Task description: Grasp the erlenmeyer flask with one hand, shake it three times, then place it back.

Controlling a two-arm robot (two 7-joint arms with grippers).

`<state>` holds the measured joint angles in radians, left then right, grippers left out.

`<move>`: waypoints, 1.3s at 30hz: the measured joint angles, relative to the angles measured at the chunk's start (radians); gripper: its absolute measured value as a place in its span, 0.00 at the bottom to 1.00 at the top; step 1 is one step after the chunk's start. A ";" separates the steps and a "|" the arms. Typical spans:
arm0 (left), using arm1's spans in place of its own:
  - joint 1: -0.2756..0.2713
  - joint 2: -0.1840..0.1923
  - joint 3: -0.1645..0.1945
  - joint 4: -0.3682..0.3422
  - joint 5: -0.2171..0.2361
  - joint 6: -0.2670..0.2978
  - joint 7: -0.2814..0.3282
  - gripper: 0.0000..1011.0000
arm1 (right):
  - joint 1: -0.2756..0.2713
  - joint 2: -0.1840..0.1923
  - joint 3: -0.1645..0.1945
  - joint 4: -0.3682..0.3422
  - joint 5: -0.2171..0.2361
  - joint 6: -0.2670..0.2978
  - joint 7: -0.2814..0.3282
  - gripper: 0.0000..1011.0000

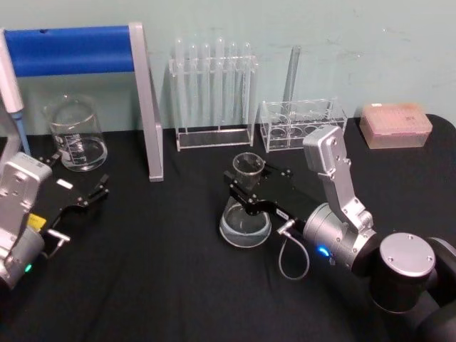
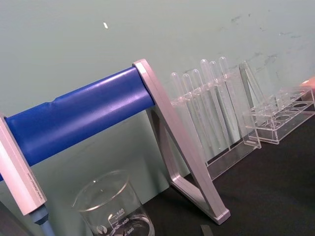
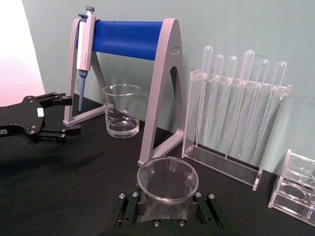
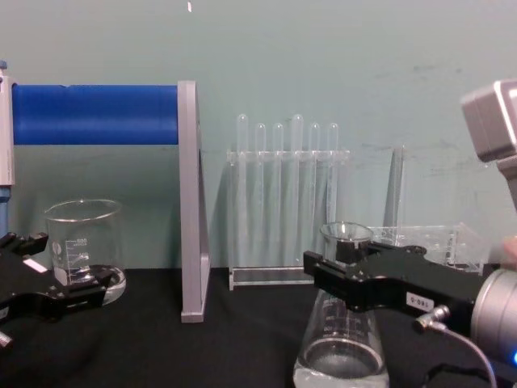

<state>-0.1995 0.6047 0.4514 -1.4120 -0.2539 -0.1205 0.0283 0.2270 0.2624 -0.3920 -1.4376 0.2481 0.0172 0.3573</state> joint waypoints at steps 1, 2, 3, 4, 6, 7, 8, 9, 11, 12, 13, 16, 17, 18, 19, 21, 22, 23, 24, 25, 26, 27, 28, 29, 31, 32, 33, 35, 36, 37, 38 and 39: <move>0.000 0.000 0.000 0.000 0.000 0.000 0.000 0.99 | 0.000 0.000 0.000 0.002 0.000 0.000 0.000 0.44; 0.000 0.000 0.000 0.000 0.000 0.000 0.000 0.99 | -0.001 -0.001 -0.001 0.003 0.000 0.000 0.001 0.44; 0.000 0.000 0.000 0.000 0.000 0.000 0.000 0.99 | -0.001 -0.002 -0.001 0.004 0.000 0.001 0.001 0.44; 0.000 0.000 0.000 0.000 0.000 0.000 0.000 0.99 | -0.002 -0.002 -0.001 0.005 0.000 0.002 0.001 0.44; 0.000 0.000 0.000 0.000 0.000 0.000 0.000 0.99 | -0.002 -0.003 -0.001 0.006 0.000 0.003 0.001 0.44; 0.000 0.000 0.000 0.000 0.000 0.000 0.000 0.99 | -0.003 -0.003 -0.001 0.006 0.001 0.003 0.001 0.44; 0.000 0.000 0.000 0.000 0.000 0.000 0.000 0.99 | -0.004 -0.004 -0.002 0.006 0.001 0.004 0.001 0.44; 0.000 0.000 0.000 0.000 0.000 0.000 0.000 0.99 | -0.005 -0.004 -0.002 0.006 0.001 0.005 0.001 0.44; 0.000 0.000 0.000 0.000 0.000 0.000 0.000 0.99 | -0.006 -0.004 -0.002 0.007 0.002 0.007 0.001 0.44; 0.000 0.000 0.000 0.000 0.000 0.000 0.000 0.99 | -0.006 -0.004 -0.002 0.007 0.002 0.007 0.001 0.44; 0.000 0.000 0.000 0.000 0.000 0.000 0.000 0.99 | -0.007 -0.004 -0.002 0.007 0.002 0.008 0.001 0.44; 0.000 0.000 0.000 0.000 0.000 0.000 0.000 0.99 | -0.009 -0.003 -0.003 0.007 0.002 0.010 0.000 0.44; 0.000 0.000 0.000 0.000 0.000 0.000 0.000 0.99 | -0.009 -0.003 -0.003 0.007 0.002 0.010 0.000 0.44; 0.000 0.000 0.000 0.000 0.000 0.000 0.000 0.99 | -0.009 -0.003 -0.003 0.007 0.002 0.010 0.000 0.44; 0.000 0.000 0.000 0.000 0.000 0.000 0.000 0.99 | -0.009 -0.003 -0.003 0.007 0.002 0.010 0.000 0.44; 0.000 0.000 0.000 0.000 0.000 0.000 0.000 0.99 | -0.011 -0.003 -0.004 0.007 0.002 0.010 0.000 0.44; 0.000 0.000 0.000 0.000 0.000 0.000 0.000 0.99 | -0.011 -0.002 -0.004 0.007 0.002 0.011 0.000 0.44; 0.000 0.000 0.000 0.000 0.000 0.000 0.000 0.99 | -0.011 -0.002 -0.004 0.007 0.002 0.011 0.000 0.44; 0.000 0.000 0.000 0.000 0.000 0.000 0.000 0.99 | -0.011 -0.002 -0.004 0.006 0.002 0.011 0.000 0.44; 0.000 0.000 0.000 0.000 0.000 0.000 0.000 0.99 | -0.011 -0.002 -0.004 0.006 0.002 0.012 0.000 0.44; 0.000 0.000 0.000 0.000 0.000 0.000 0.000 0.99 | -0.012 -0.002 -0.005 0.006 0.002 0.012 0.000 0.44; 0.000 0.000 0.000 0.000 0.000 0.000 0.000 0.99 | -0.012 -0.001 -0.005 0.006 0.001 0.013 0.000 0.44; 0.000 0.000 0.000 0.000 0.000 0.000 0.000 0.99 | -0.012 -0.001 -0.005 0.006 0.001 0.013 0.000 0.44; 0.000 0.000 0.000 0.000 0.000 0.000 0.000 0.99 | -0.012 -0.001 -0.006 0.006 0.001 0.013 0.000 0.44; 0.000 0.000 0.000 0.000 0.000 0.000 0.000 0.99 | -0.012 -0.001 -0.006 0.006 -0.001 0.013 -0.001 0.44; 0.000 0.000 0.000 0.000 0.000 0.000 0.000 0.99 | -0.012 -0.001 -0.007 0.006 -0.002 0.013 -0.001 0.44; 0.000 0.000 0.000 0.000 0.000 0.000 0.000 0.99 | -0.012 -0.001 -0.007 0.005 -0.002 0.013 -0.001 0.44; 0.000 0.000 0.000 0.000 0.000 0.000 0.000 0.99 | -0.012 -0.001 -0.007 0.005 -0.002 0.013 -0.001 0.44; 0.000 0.000 0.000 0.000 0.000 0.000 0.000 0.99 | -0.012 -0.001 -0.007 0.005 -0.002 0.013 -0.001 0.44; 0.000 0.000 0.000 0.000 0.000 0.000 0.000 0.99 | -0.012 -0.001 -0.007 0.005 -0.002 0.013 -0.001 0.44; 0.000 0.000 0.000 0.000 0.000 0.000 0.000 0.99 | -0.012 -0.001 -0.007 0.005 -0.002 0.013 -0.001 0.44; 0.000 0.000 0.000 0.000 0.000 0.000 0.000 0.99 | -0.012 -0.001 -0.007 0.005 -0.002 0.013 -0.001 0.44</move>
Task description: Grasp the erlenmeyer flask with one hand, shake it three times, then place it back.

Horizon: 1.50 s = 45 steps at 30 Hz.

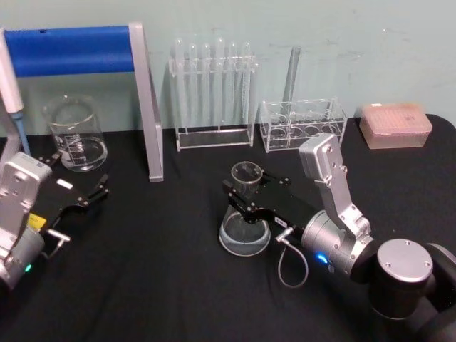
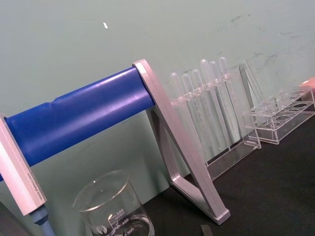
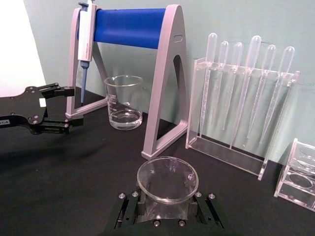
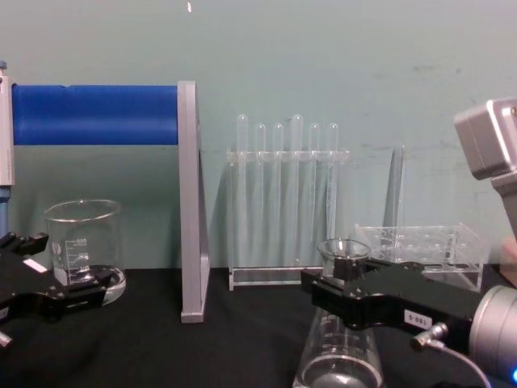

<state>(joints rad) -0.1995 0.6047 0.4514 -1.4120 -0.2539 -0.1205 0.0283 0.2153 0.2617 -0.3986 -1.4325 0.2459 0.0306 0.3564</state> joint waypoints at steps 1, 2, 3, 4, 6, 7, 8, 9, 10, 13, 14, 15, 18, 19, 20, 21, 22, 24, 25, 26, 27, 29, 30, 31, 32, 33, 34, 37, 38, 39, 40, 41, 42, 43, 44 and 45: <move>0.000 0.000 0.000 0.000 0.000 0.000 0.000 0.99 | 0.000 0.000 0.000 0.000 0.000 0.000 0.000 0.44; 0.000 0.000 0.000 0.000 0.000 0.000 0.000 0.99 | 0.000 0.000 0.000 0.000 0.000 0.000 0.000 0.44; 0.000 0.000 0.000 0.000 0.000 0.000 0.000 0.99 | 0.000 0.000 0.000 0.000 0.000 0.000 0.000 0.44; 0.000 0.000 0.000 0.000 0.000 0.000 0.000 0.99 | 0.000 0.000 0.000 0.000 0.000 0.000 0.000 0.44; 0.000 0.000 0.000 0.000 0.000 0.000 0.000 0.99 | 0.000 0.000 0.000 0.000 0.000 0.000 0.000 0.44; 0.000 0.000 0.000 0.000 0.000 0.000 0.000 0.99 | 0.000 0.000 0.000 0.000 0.000 0.000 0.000 0.44; 0.000 0.000 0.000 0.000 0.000 0.000 0.000 0.99 | 0.000 0.000 0.000 0.000 0.000 0.000 0.000 0.44; 0.000 0.000 0.000 0.000 0.000 0.000 0.000 0.99 | 0.000 0.000 0.000 0.000 0.000 0.000 0.000 0.44; 0.000 0.000 0.000 0.000 0.000 0.000 0.000 0.99 | 0.000 0.000 0.001 0.000 0.000 0.000 0.000 0.44; 0.000 0.000 0.000 0.000 0.000 0.000 0.000 0.99 | 0.000 0.000 0.001 -0.001 0.000 0.000 0.000 0.46; 0.000 0.000 0.000 0.000 0.000 0.000 0.000 0.99 | 0.000 0.000 0.001 -0.001 0.000 0.000 0.000 0.49; 0.000 0.000 0.000 0.000 0.000 0.000 0.000 0.99 | 0.000 0.000 0.001 -0.001 0.000 0.000 0.000 0.53; 0.000 0.000 0.000 0.000 0.000 0.000 0.000 0.99 | 0.000 0.000 0.001 -0.001 0.000 0.000 0.000 0.63; 0.000 0.000 0.000 0.000 0.000 0.000 0.000 0.99 | 0.000 0.000 0.001 -0.001 0.000 0.000 0.000 0.65; 0.000 0.000 0.000 0.000 0.000 0.000 0.000 0.99 | 0.000 0.000 0.001 -0.001 0.000 0.000 0.000 0.66; 0.000 0.000 0.000 0.000 0.000 0.000 0.000 0.99 | 0.000 0.000 0.001 -0.001 0.000 0.000 0.000 0.71; 0.000 0.000 0.000 0.000 0.000 0.000 0.000 0.99 | 0.000 0.000 0.001 -0.001 0.000 0.000 0.000 0.72; 0.000 0.000 0.000 0.000 0.000 0.000 0.000 0.99 | 0.000 0.000 0.001 -0.001 0.000 0.000 0.000 0.80; 0.000 0.000 0.000 0.000 0.000 0.000 0.000 0.99 | 0.000 0.000 0.001 -0.001 0.000 0.000 0.000 0.82; 0.000 0.000 0.000 0.000 0.000 0.000 0.000 0.99 | 0.000 0.000 0.001 -0.001 0.000 0.000 0.000 0.84; 0.000 0.000 0.000 0.000 0.000 0.000 0.000 0.99 | 0.000 0.000 0.001 -0.001 0.000 0.000 0.000 0.89; 0.000 0.000 0.000 0.000 0.000 0.000 0.000 0.99 | 0.000 0.000 0.001 -0.001 0.000 0.000 0.000 0.92; 0.000 0.000 0.000 0.000 0.000 0.000 0.000 0.99 | 0.000 0.000 0.001 -0.001 0.000 0.000 0.000 0.96; 0.000 0.000 0.000 0.000 0.000 0.000 0.000 0.99 | 0.000 0.000 0.001 -0.001 0.000 0.000 0.000 0.98; 0.000 0.000 0.000 0.000 0.000 0.000 0.000 0.99 | 0.000 0.000 0.001 -0.001 0.000 0.000 0.000 0.99; 0.000 0.000 0.000 0.000 0.000 0.000 0.000 0.99 | 0.000 0.000 0.001 -0.001 0.000 0.000 0.000 0.99; 0.000 0.000 0.000 0.000 0.000 0.000 0.000 0.99 | 0.000 0.000 0.001 -0.001 0.000 0.000 0.000 0.99; 0.000 0.000 0.000 0.000 0.000 0.000 0.000 0.99 | 0.000 0.000 0.001 0.000 0.000 0.000 0.000 0.99; 0.000 0.000 0.000 0.000 0.000 0.000 0.000 0.99 | 0.000 0.000 0.001 0.000 0.000 0.000 0.000 0.99; 0.000 0.000 0.000 0.000 0.000 0.000 0.000 0.99 | 0.000 0.000 0.001 0.000 0.000 0.000 0.000 0.99; 0.000 0.000 0.000 0.000 0.000 0.000 0.000 0.99 | 0.000 0.000 0.001 0.000 0.000 0.000 0.000 0.99; 0.000 0.000 0.000 0.000 0.000 0.000 0.000 0.99 | 0.000 0.001 0.002 -0.001 0.002 0.000 0.002 0.99; 0.000 0.000 0.000 0.000 0.000 0.000 0.000 0.99 | -0.002 0.003 0.002 -0.001 0.004 0.000 0.005 0.99; 0.000 0.000 0.000 0.000 0.000 0.000 0.000 0.99 | -0.003 0.007 0.003 -0.003 0.006 0.000 0.009 0.99; 0.000 0.000 0.000 0.000 0.000 0.000 0.000 0.99 | -0.008 0.014 0.005 -0.009 0.011 0.002 0.015 0.99; 0.000 0.000 0.000 0.000 0.000 0.000 0.000 0.99 | -0.011 0.017 0.006 -0.012 0.013 0.003 0.018 0.99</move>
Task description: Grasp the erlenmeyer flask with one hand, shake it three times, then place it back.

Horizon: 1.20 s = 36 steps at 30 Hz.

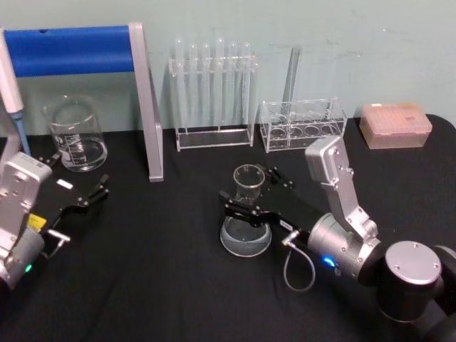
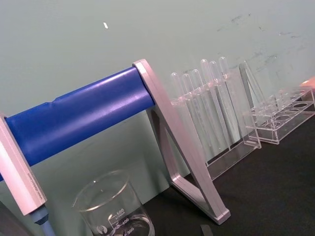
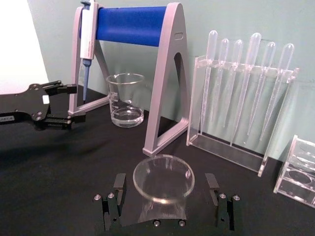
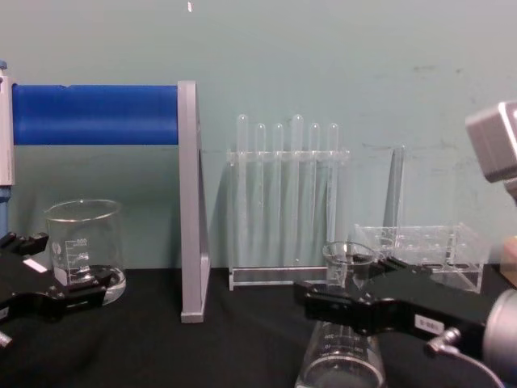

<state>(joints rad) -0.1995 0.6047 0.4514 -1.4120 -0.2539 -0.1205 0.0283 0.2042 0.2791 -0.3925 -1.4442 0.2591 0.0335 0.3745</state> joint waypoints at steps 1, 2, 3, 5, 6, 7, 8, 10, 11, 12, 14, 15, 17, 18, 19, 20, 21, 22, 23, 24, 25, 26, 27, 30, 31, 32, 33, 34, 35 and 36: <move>0.000 0.000 0.000 0.000 0.000 0.000 0.000 0.99 | -0.006 0.008 0.002 -0.007 0.004 0.002 0.005 0.99; 0.000 0.000 0.000 0.000 0.000 0.000 0.000 0.99 | -0.010 0.012 0.003 -0.011 0.006 0.003 0.006 0.99; 0.000 0.000 0.000 0.000 0.000 0.000 0.000 0.99 | -0.015 0.017 0.005 -0.017 0.008 0.005 0.008 0.99; 0.000 0.000 0.000 0.000 0.000 0.000 0.000 0.99 | -0.031 0.033 0.011 -0.036 0.017 0.010 0.014 0.99; 0.000 0.000 0.000 0.000 0.000 0.000 0.000 0.99 | -0.045 0.045 0.017 -0.053 0.025 0.013 0.018 0.99; 0.000 0.000 0.000 0.000 0.000 0.000 0.000 0.99 | -0.045 0.045 0.017 -0.053 0.025 0.013 0.018 0.99; 0.000 0.000 0.000 0.000 0.000 0.000 0.000 0.99 | -0.060 0.057 0.023 -0.069 0.035 0.015 0.023 0.99; 0.000 0.000 0.000 0.000 0.000 0.000 0.000 0.99 | -0.077 0.072 0.031 -0.089 0.047 0.017 0.031 0.99; 0.000 0.000 0.000 0.000 0.000 0.000 0.000 0.99 | -0.095 0.088 0.039 -0.110 0.060 0.018 0.038 0.99; 0.000 0.000 0.000 0.000 0.000 0.000 0.000 0.99 | -0.104 0.097 0.043 -0.121 0.066 0.018 0.042 0.99; 0.000 0.000 0.000 0.000 0.000 0.000 0.000 0.99 | -0.134 0.122 0.054 -0.152 0.082 0.018 0.049 0.99; 0.000 0.000 0.000 0.000 0.000 0.000 0.000 0.99 | -0.141 0.129 0.057 -0.159 0.085 0.017 0.050 0.99; 0.000 0.000 0.000 0.000 0.000 0.000 0.000 0.99 | -0.159 0.145 0.066 -0.176 0.094 0.017 0.052 0.99; 0.000 0.000 0.000 0.000 0.000 0.000 0.000 0.99 | -0.176 0.160 0.075 -0.191 0.100 0.017 0.052 0.99; 0.000 0.000 0.000 0.000 0.000 0.000 0.000 0.99 | -0.184 0.167 0.080 -0.197 0.103 0.017 0.050 0.99; 0.000 0.000 0.000 0.000 0.000 0.000 0.000 0.99 | -0.198 0.179 0.091 -0.208 0.107 0.017 0.042 0.99; 0.000 0.000 0.000 0.000 0.000 0.000 0.000 0.99 | -0.203 0.183 0.096 -0.211 0.107 0.016 0.037 0.99; 0.000 0.000 0.000 0.000 0.000 0.000 0.000 0.99 | -0.209 0.187 0.102 -0.214 0.108 0.016 0.031 0.99; 0.000 0.000 0.000 0.000 0.000 0.000 0.000 0.99 | -0.217 0.194 0.114 -0.218 0.108 0.015 0.018 0.99; 0.000 0.000 0.000 0.000 0.000 0.000 0.000 0.99 | -0.220 0.196 0.121 -0.219 0.108 0.014 0.012 0.99; 0.000 0.000 0.000 0.000 0.000 0.000 0.000 0.99 | -0.223 0.197 0.127 -0.219 0.108 0.013 0.004 0.99; 0.000 0.000 0.000 0.000 0.000 0.000 0.000 0.99 | -0.224 0.196 0.139 -0.218 0.107 0.010 -0.013 0.99; 0.000 0.000 0.000 0.000 0.000 0.000 0.000 0.99 | -0.224 0.196 0.139 -0.218 0.107 0.010 -0.013 0.99; 0.000 0.000 0.000 0.000 0.000 0.000 0.000 0.99 | -0.213 0.171 0.168 -0.196 0.089 0.007 -0.073 0.99; 0.000 0.000 0.000 0.000 0.000 0.000 0.000 0.99 | -0.209 0.164 0.173 -0.188 0.084 0.006 -0.084 0.99; 0.000 0.000 0.000 0.000 0.000 0.000 0.000 0.99 | -0.204 0.156 0.177 -0.181 0.079 0.005 -0.094 0.99; 0.000 0.000 0.000 0.000 0.000 0.000 0.000 0.99 | -0.199 0.150 0.180 -0.176 0.075 0.004 -0.103 0.99; 0.000 0.000 0.000 0.000 0.000 0.000 0.000 0.99 | -0.186 0.134 0.185 -0.160 0.059 -0.003 -0.125 0.99; 0.000 0.000 0.000 0.000 0.000 0.000 0.000 0.99 | -0.180 0.126 0.186 -0.152 0.048 -0.009 -0.137 0.99; 0.000 0.000 0.000 0.000 0.000 0.000 0.000 0.99 | -0.166 0.110 0.187 -0.133 0.024 -0.023 -0.161 0.99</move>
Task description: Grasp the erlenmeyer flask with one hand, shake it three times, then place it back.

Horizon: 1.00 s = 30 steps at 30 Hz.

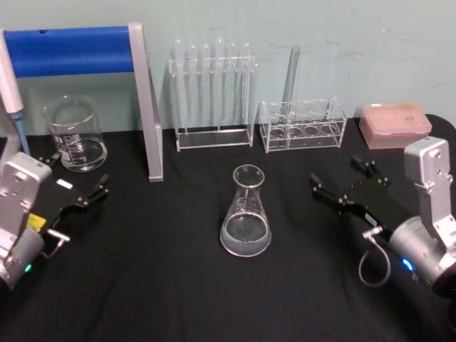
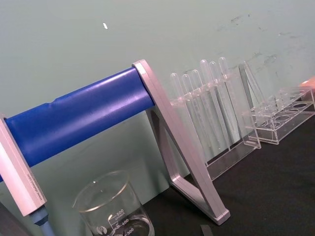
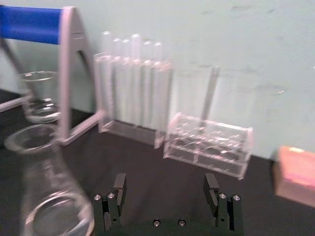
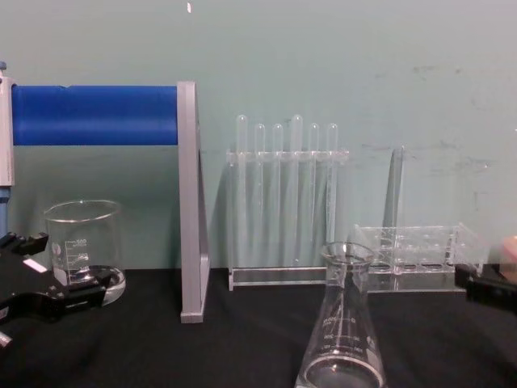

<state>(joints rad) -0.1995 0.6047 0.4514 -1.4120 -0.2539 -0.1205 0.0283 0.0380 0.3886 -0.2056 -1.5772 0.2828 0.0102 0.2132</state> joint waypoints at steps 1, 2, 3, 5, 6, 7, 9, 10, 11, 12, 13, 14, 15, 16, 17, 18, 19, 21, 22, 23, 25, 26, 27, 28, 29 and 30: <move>0.000 0.000 0.000 0.000 0.000 0.000 0.000 0.99 | 0.000 0.000 0.000 0.000 0.000 0.000 0.000 0.99; 0.000 0.000 0.000 0.000 0.000 0.000 0.000 0.99 | 0.015 -0.016 -0.001 0.022 -0.027 -0.016 -0.025 0.99; 0.000 0.000 0.000 0.000 0.000 0.000 0.000 0.99 | 0.029 -0.031 -0.005 0.041 -0.059 -0.034 -0.051 0.99; 0.000 0.000 0.000 0.000 0.000 0.000 0.000 0.99 | 0.042 -0.044 -0.009 0.059 -0.086 -0.050 -0.073 0.99; 0.000 0.000 0.000 0.000 0.000 0.000 0.000 0.99 | 0.048 -0.050 -0.011 0.068 -0.102 -0.058 -0.085 0.99; 0.000 0.000 0.000 0.000 0.000 0.000 0.000 0.99 | 0.054 -0.056 -0.014 0.078 -0.119 -0.067 -0.096 0.99; 0.000 0.000 0.000 0.000 0.000 0.000 0.000 0.99 | 0.073 -0.069 -0.026 0.109 -0.174 -0.097 -0.130 0.99; 0.000 0.000 0.000 0.000 0.000 0.000 0.000 0.99 | 0.084 -0.075 -0.035 0.124 -0.209 -0.116 -0.149 0.99; 0.000 0.000 0.000 0.000 0.000 0.000 0.000 0.99 | 0.089 -0.078 -0.039 0.133 -0.226 -0.124 -0.158 0.99; 0.000 0.000 0.000 0.000 0.000 0.000 0.000 0.99 | 0.094 -0.080 -0.042 0.141 -0.243 -0.132 -0.166 0.99; 0.000 0.000 0.000 0.000 0.000 0.000 0.000 0.99 | 0.100 -0.083 -0.046 0.149 -0.256 -0.138 -0.172 0.99; 0.000 0.000 0.000 0.000 0.000 0.000 0.000 0.99 | 0.108 -0.088 -0.051 0.161 -0.279 -0.149 -0.181 0.99; 0.000 0.000 0.000 0.000 0.000 0.000 0.000 0.99 | 0.112 -0.090 -0.053 0.168 -0.290 -0.153 -0.185 0.99; 0.000 0.000 0.000 0.000 0.000 0.000 0.000 0.99 | 0.113 -0.091 -0.054 0.170 -0.292 -0.155 -0.186 0.99; 0.000 0.000 0.000 0.000 0.000 0.000 0.000 0.99 | 0.113 -0.090 -0.053 0.170 -0.292 -0.155 -0.186 0.99; 0.000 0.000 0.000 0.000 0.000 0.000 0.000 0.99 | 0.113 -0.090 -0.053 0.169 -0.291 -0.155 -0.186 0.99; 0.000 0.000 0.000 0.000 0.000 0.000 0.000 0.99 | 0.113 -0.090 -0.053 0.169 -0.291 -0.154 -0.186 0.99; 0.000 0.000 0.000 0.000 0.000 0.000 0.000 0.99 | 0.112 -0.090 -0.053 0.167 -0.288 -0.154 -0.185 0.99; 0.000 0.000 0.000 0.000 0.000 0.000 0.000 0.99 | 0.112 -0.090 -0.053 0.167 -0.288 -0.154 -0.185 0.99; 0.000 0.000 0.000 0.000 0.000 0.000 0.000 0.99 | 0.111 -0.090 -0.052 0.166 -0.286 -0.153 -0.185 0.99; 0.000 0.000 0.000 0.000 0.000 0.000 0.000 0.99 | 0.111 -0.089 -0.052 0.165 -0.285 -0.153 -0.185 0.99; 0.000 0.000 0.000 0.000 0.000 0.000 0.000 0.99 | 0.110 -0.089 -0.052 0.165 -0.284 -0.152 -0.184 0.99; 0.000 0.000 0.000 0.000 0.000 0.000 0.000 0.99 | 0.110 -0.089 -0.052 0.164 -0.284 -0.152 -0.184 0.99; 0.000 0.000 0.000 0.000 0.000 0.000 0.000 0.99 | 0.110 -0.089 -0.051 0.164 -0.283 -0.152 -0.184 0.99; 0.000 0.000 0.000 0.000 0.000 0.000 0.000 0.99 | 0.110 -0.089 -0.051 0.164 -0.283 -0.152 -0.184 0.99; 0.000 0.000 0.000 0.000 0.000 0.000 0.000 0.99 | 0.110 -0.089 -0.051 0.163 -0.282 -0.151 -0.184 0.99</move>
<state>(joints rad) -0.1995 0.6047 0.4514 -1.4120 -0.2539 -0.1205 0.0283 0.1476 0.2996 -0.2568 -1.4138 0.0012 -0.1410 0.0295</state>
